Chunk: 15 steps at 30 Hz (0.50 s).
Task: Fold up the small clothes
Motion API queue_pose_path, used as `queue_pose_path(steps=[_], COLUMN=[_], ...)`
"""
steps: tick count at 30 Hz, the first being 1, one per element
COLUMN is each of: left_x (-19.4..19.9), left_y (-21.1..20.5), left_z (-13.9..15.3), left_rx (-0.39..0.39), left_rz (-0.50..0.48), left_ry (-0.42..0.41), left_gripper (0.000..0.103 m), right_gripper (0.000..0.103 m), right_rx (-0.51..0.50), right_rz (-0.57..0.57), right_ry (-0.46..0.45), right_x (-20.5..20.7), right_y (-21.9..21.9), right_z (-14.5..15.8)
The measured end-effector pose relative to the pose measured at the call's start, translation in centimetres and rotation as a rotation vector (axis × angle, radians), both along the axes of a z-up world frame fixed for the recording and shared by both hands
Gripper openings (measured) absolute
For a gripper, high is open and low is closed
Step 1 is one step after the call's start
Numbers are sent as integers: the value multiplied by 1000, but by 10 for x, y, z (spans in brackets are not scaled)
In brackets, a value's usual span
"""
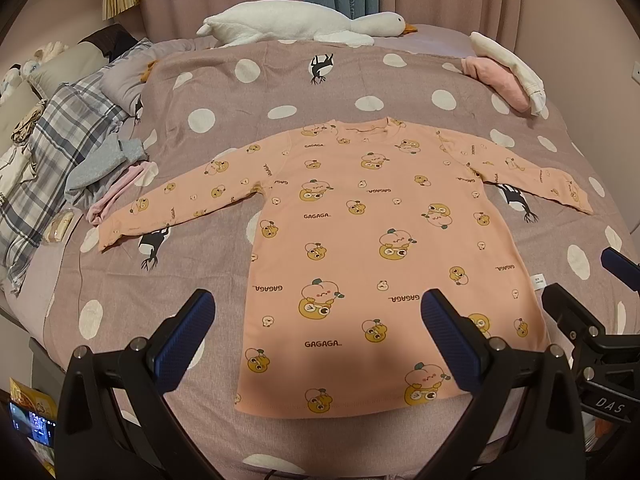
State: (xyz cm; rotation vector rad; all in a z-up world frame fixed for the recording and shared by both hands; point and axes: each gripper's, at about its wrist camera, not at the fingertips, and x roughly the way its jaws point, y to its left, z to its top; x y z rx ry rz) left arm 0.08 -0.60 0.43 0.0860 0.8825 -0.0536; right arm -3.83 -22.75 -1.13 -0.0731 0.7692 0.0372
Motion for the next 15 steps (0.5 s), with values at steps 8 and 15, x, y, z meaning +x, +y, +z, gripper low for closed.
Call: queue_pose_path(steps=[8,15], left_x=[0,0], left_y=[0,-1], left_z=[0,-1], left_rx=[0,3], left_rz=[1,1], left_ry=[0,3], left_gripper=[103,103], right_gripper=[102,102], right_rx=[0,0], right_rz=[0,0], right_ry=[0,1], right_x=[0,0], right_y=[0,-1], right_z=[0,-1])
